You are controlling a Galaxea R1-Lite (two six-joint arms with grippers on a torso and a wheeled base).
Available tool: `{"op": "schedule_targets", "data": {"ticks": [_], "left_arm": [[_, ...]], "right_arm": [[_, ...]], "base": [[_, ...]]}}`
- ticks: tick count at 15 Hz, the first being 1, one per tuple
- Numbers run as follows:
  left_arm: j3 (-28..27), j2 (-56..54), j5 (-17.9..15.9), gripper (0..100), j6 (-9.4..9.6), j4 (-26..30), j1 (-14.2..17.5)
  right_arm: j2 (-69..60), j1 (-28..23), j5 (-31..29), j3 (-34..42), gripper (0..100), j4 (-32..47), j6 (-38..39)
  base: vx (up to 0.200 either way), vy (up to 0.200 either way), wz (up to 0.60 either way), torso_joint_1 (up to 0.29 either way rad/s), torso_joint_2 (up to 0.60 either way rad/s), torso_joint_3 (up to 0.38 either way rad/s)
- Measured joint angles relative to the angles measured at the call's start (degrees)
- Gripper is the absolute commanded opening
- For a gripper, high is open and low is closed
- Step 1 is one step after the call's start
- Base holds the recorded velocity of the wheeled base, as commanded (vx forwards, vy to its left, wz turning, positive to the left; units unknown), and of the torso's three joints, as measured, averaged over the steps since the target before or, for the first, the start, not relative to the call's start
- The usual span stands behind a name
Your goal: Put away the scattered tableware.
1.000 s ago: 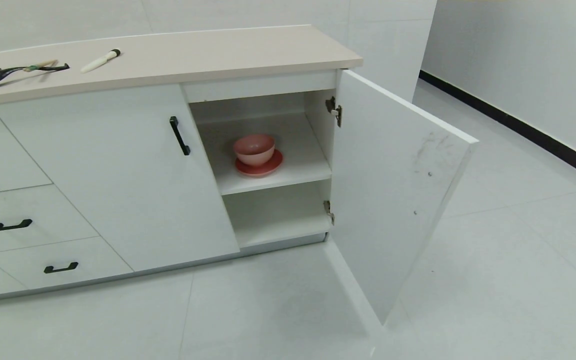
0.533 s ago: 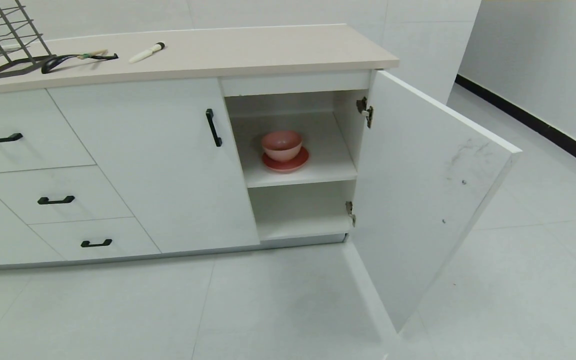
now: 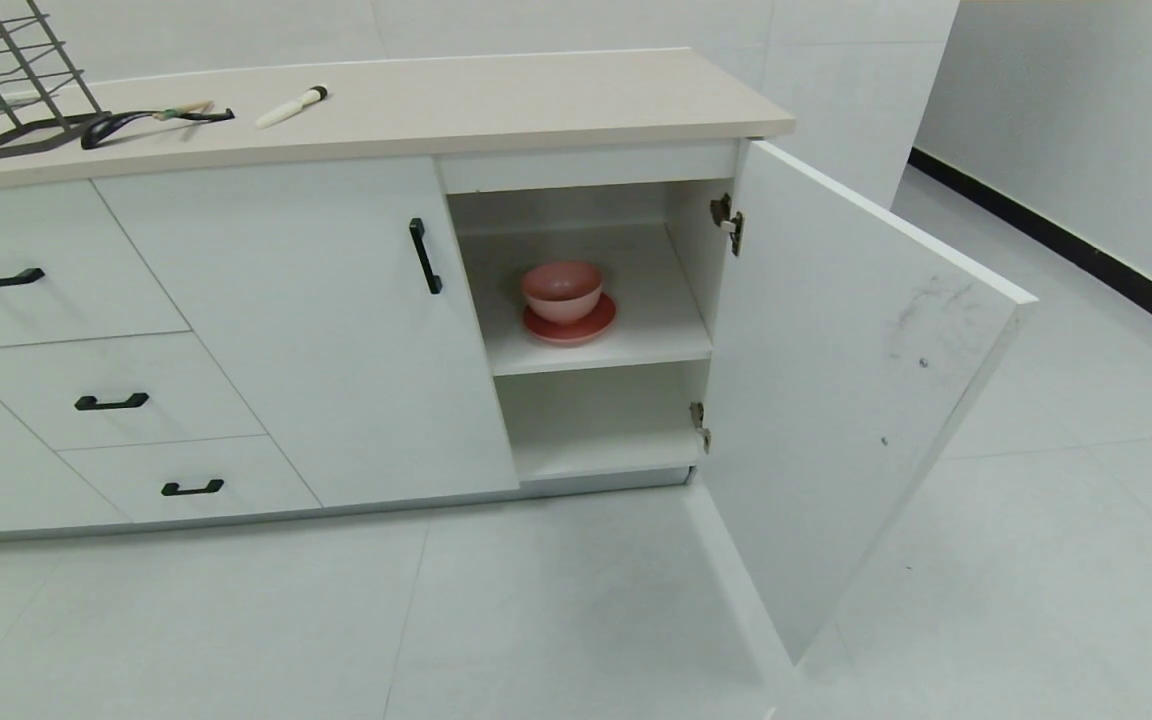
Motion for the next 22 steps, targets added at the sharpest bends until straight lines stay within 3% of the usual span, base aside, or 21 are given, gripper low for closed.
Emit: {"op": "schedule_targets", "data": {"ticks": [3,6,8,11,13,14,19,22], "left_arm": [[0.00,0.00,-0.02,100,0.00,0.00,0.00],[0.00,0.00,0.00,100,0.72,0.04,0.00],[0.00,0.00,-0.02,100,0.80,0.06,0.00],[0.00,0.00,0.00,100,0.63,0.06,0.00],[0.00,0.00,0.00,100,0.50,0.06,0.00],[0.00,0.00,0.00,100,0.45,0.09,0.00],[0.00,0.00,0.00,100,-0.10,0.06,0.00],[0.00,0.00,0.00,100,-0.39,0.06,0.00]], "right_arm": [[0.00,-0.02,1.58,0.02,0,-0.73,-0.88],[0.07,-0.02,10.18,0.02,0,-12.93,-7.56],[1.41,-0.13,15.92,-0.27,0,-11.89,-8.33],[8.80,-0.13,17.19,-4.63,0,-9.20,-8.24],[17.59,-0.06,17.43,-8.44,0,-13.45,-8.13],[22.17,0.06,17.59,-9.67,0,-17.48,-8.33],[53.37,0.60,18.83,-6.69,0,-59.09,-10.53],[69.73,0.09,19.63,-6.58,0,-72.08,-11.12]], "base": [[0.000,0.000,0.00,0.000,0.00,0.000],[0.000,0.000,0.00,0.000,0.00,0.000],[0.000,0.000,0.00,0.000,0.00,0.000],[0.000,0.000,0.00,0.000,0.00,0.000],[0.000,0.000,0.00,0.000,0.00,0.000],[0.000,0.000,0.00,0.000,0.00,0.000],[0.000,0.000,0.00,0.000,0.00,0.000],[0.000,0.000,0.00,0.000,0.00,0.000]]}}
